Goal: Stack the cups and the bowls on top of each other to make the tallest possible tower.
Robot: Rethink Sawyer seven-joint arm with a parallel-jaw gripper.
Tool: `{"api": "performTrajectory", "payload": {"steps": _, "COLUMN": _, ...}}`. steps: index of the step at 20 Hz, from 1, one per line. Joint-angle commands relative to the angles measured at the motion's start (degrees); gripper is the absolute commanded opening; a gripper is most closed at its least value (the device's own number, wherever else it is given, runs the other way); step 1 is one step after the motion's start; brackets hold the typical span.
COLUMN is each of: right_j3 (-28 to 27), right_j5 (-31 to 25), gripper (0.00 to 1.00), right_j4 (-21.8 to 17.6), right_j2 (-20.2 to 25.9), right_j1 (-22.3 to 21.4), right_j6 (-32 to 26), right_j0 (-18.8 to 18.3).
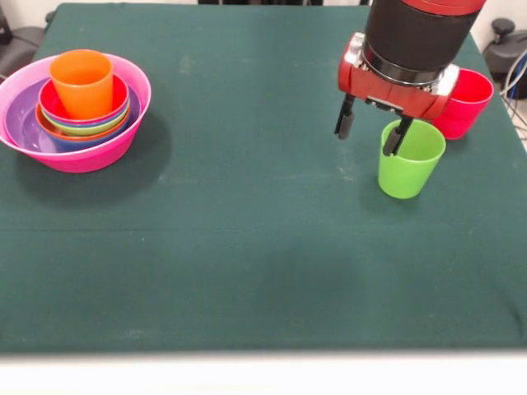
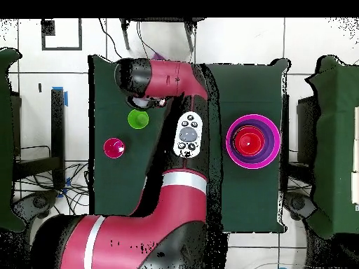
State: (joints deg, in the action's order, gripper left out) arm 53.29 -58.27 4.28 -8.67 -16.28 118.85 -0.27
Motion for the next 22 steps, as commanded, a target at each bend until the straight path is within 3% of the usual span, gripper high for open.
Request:
{"api": "performTrajectory", "payload": {"steps": 1, "right_j3": 7.0, "right_j5": 9.4, "gripper": 1.0, "right_j4": -4.6, "right_j2": 6.0, "right_j1": -4.9, "right_j6": -9.1, "right_j0": -2.0}}
{"api": "performTrajectory", "payload": {"steps": 10, "right_j3": 7.9, "right_j5": 12.7, "gripper": 1.0, "right_j4": -5.3, "right_j2": 6.4, "right_j1": -2.1, "right_j6": -6.1, "right_j0": -1.8}}
{"api": "performTrajectory", "payload": {"steps": 15, "right_j3": 7.6, "right_j5": 8.4, "gripper": 1.0, "right_j4": -3.8, "right_j2": 8.0, "right_j1": -0.6, "right_j6": -7.0, "right_j0": -2.9}}
{"api": "performTrajectory", "payload": {"steps": 22, "right_j3": 9.4, "right_j5": 6.6, "gripper": 1.0, "right_j4": -2.2, "right_j2": 10.8, "right_j1": 1.9, "right_j6": -6.5, "right_j0": -4.2}}
